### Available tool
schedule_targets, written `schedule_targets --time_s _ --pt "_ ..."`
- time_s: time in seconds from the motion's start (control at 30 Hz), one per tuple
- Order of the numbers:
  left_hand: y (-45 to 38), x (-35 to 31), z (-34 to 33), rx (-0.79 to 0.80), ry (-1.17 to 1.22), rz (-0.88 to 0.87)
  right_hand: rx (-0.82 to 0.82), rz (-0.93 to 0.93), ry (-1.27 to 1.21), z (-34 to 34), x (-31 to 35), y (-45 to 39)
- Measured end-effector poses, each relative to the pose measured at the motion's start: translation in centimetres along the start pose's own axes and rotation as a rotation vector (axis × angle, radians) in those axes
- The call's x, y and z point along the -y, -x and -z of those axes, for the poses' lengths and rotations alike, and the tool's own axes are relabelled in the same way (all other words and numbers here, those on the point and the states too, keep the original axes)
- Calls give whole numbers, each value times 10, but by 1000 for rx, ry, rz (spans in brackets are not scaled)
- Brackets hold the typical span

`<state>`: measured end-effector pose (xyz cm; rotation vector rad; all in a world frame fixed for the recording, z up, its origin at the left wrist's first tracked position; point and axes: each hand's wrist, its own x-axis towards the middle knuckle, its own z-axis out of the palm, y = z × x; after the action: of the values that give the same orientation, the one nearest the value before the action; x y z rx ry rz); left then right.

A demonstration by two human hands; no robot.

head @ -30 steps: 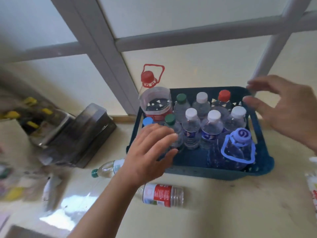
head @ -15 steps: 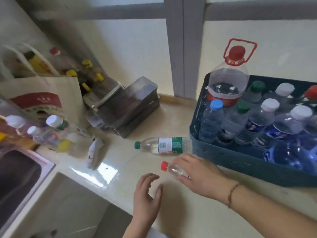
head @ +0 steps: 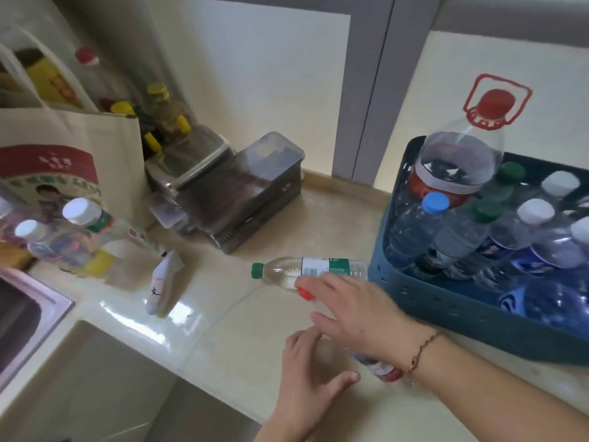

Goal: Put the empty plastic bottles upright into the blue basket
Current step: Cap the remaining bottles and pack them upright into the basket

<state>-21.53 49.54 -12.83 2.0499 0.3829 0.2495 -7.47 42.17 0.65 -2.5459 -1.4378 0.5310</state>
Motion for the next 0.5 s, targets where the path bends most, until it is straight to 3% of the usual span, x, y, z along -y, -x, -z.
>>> schedule_targets --time_s 0.13,0.3,0.37,0.5 --pt "-21 -52 3 57 388 -111 -280 110 -334 55 3 34" --pt "-69 -115 19 -130 387 -394 -766 176 -778 123 -11 88" --pt "-96 -143 25 -129 342 -540 -916 207 -798 148 -18 102" --pt "-137 -177 28 -36 302 -731 -1061 150 -703 168 -26 116"
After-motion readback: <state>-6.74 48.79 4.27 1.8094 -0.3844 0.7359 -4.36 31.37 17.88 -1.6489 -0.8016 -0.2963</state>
